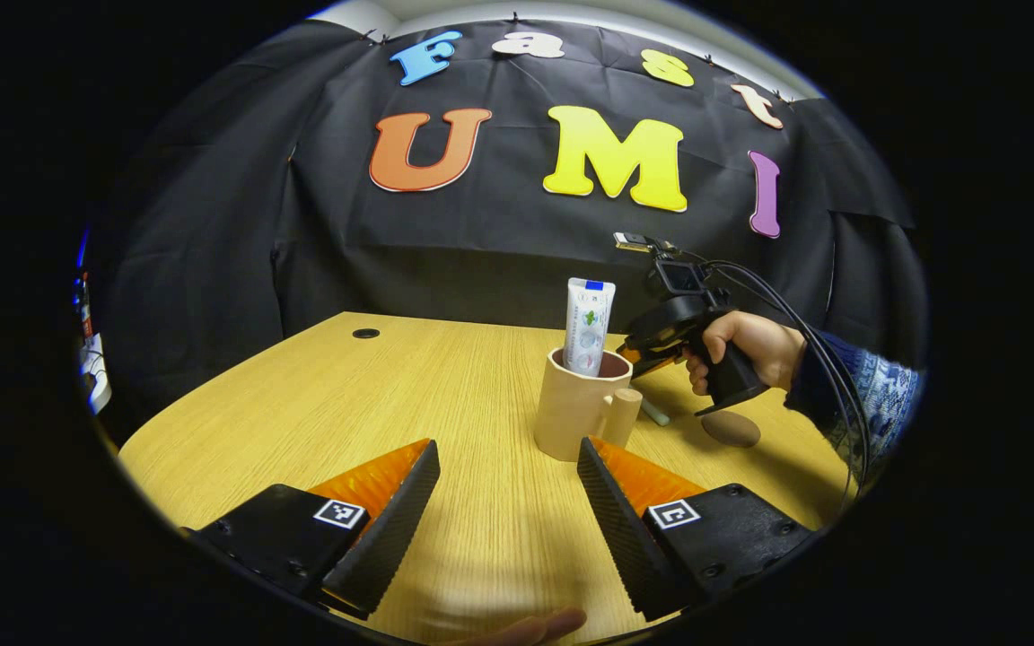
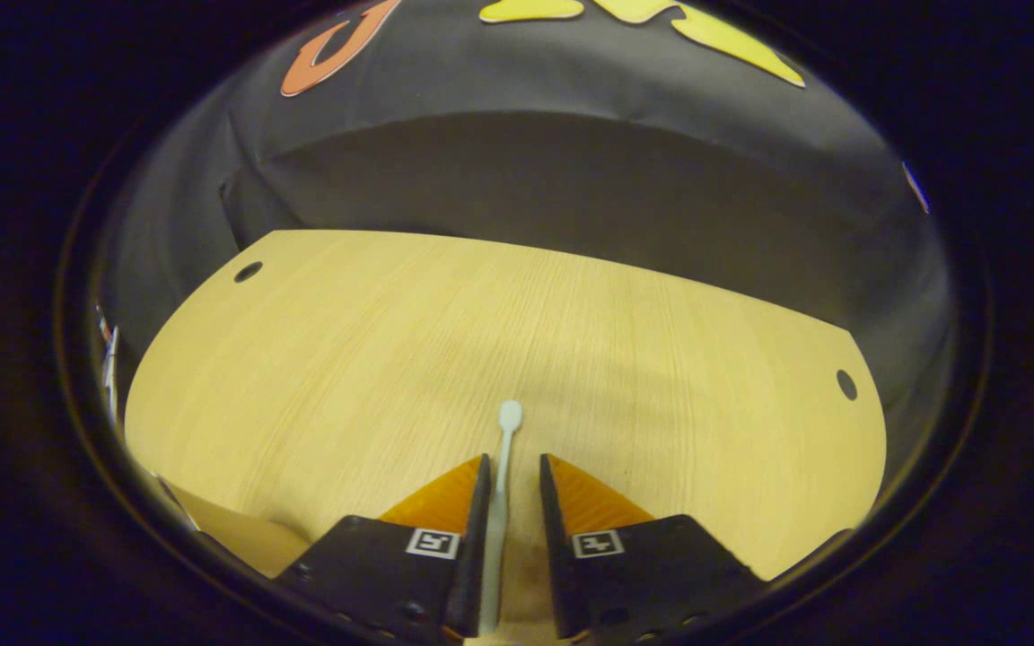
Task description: Put the toothbrush and toothpaste on the desktop into the cup, then pick up the cup and place it on the coaster on the desktop.
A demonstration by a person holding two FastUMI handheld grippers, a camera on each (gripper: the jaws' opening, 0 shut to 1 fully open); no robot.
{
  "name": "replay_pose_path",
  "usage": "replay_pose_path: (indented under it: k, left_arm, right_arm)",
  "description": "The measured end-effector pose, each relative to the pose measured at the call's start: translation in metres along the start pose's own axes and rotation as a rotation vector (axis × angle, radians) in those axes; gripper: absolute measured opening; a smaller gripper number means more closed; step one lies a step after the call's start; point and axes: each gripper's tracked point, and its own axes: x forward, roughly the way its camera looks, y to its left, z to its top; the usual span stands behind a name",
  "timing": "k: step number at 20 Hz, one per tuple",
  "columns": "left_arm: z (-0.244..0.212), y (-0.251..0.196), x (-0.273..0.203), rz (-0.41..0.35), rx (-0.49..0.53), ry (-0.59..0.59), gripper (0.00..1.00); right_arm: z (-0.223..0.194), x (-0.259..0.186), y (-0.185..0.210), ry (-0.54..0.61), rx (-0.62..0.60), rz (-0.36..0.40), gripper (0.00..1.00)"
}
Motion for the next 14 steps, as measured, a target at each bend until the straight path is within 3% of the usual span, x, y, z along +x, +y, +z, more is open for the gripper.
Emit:
replay_pose_path:
  k: [1,2,5,8,14]
  left_arm:
    - [-0.001,-0.002,-0.001,-0.004,-0.007,0.005,0.99]
    - [-0.001,-0.003,-0.001,-0.004,-0.011,0.01,0.99]
    - [-0.002,-0.002,-0.002,0.003,-0.012,0.011,0.99]
    - [0.001,-0.002,-0.004,0.006,-0.003,0.004,0.98]
    - [-0.004,-0.009,-0.004,-0.004,0.003,0.009,0.98]
  right_arm:
    - [-0.001,0.001,0.006,0.01,0.014,0.016,0.24]
    - [-0.002,0.001,0.005,0.015,0.027,0.028,0.1]
    - [-0.005,-0.001,-0.003,0.038,0.08,0.037,0.02]
    - [-0.007,-0.022,-0.006,0.022,0.085,0.06,0.01]
    - [0.035,-0.112,0.003,-0.209,0.117,0.156,0.02]
